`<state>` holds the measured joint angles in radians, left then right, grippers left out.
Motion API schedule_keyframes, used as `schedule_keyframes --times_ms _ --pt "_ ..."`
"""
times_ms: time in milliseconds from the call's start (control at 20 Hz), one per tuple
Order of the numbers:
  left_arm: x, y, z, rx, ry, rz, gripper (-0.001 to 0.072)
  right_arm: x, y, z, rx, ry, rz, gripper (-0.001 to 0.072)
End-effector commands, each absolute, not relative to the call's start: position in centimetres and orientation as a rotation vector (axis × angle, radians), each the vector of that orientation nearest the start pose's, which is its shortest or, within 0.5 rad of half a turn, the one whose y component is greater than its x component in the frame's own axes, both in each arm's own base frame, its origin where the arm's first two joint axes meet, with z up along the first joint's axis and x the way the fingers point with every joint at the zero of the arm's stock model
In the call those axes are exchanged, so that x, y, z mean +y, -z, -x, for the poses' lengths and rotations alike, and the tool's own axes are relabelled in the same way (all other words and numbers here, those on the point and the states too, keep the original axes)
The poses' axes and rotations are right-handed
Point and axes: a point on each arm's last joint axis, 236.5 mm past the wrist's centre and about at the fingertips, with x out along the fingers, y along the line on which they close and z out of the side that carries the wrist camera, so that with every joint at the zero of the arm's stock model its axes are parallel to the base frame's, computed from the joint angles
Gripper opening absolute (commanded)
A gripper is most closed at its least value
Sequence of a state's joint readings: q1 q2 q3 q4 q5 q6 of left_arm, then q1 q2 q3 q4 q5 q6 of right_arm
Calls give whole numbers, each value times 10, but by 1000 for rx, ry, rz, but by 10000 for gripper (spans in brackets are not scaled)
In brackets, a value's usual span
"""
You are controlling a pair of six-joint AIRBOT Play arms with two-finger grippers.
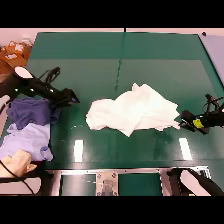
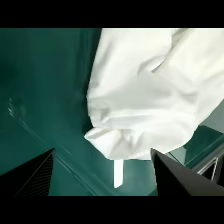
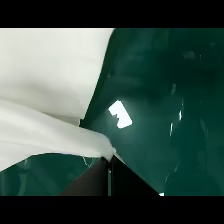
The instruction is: Fold the shirts.
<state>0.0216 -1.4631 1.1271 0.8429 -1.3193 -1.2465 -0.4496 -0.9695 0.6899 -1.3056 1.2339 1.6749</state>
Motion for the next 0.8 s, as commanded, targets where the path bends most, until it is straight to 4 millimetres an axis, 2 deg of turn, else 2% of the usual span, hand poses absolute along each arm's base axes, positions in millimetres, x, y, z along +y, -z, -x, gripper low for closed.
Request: schedule_keyframes --times_ms 0,100,300,400,500,550,600,650,750 --pt "-186 43 -316 1525 668 532 719 -80 48 -235 1386 378 -688 14" --pt "-210 57 -307 1518 671 514 719 -78 49 -241 1369 365 -701 14" --pt "-252 72 -300 1475 696 436 718 -75 51 -248 1355 343 -714 15" --pt "-266 84 -292 1492 707 402 717 -74 51 -251 1348 337 -705 14" --pt "-272 100 -287 1522 699 392 713 -69 49 -255 1342 306 -700 14" --pt "-271 105 -289 1519 687 391 531 -66 48 -257 1337 296 -710 14" --pt "-269 104 -295 1502 690 383 246 -65 48 -257 1337 291 -711 14" --pt "-269 98 -301 1479 713 367 25 -63 48 -258 1335 284 -713 14" --pt "-265 80 -319 1442 736 365 23 -56 44 -264 1318 246 -738 15"
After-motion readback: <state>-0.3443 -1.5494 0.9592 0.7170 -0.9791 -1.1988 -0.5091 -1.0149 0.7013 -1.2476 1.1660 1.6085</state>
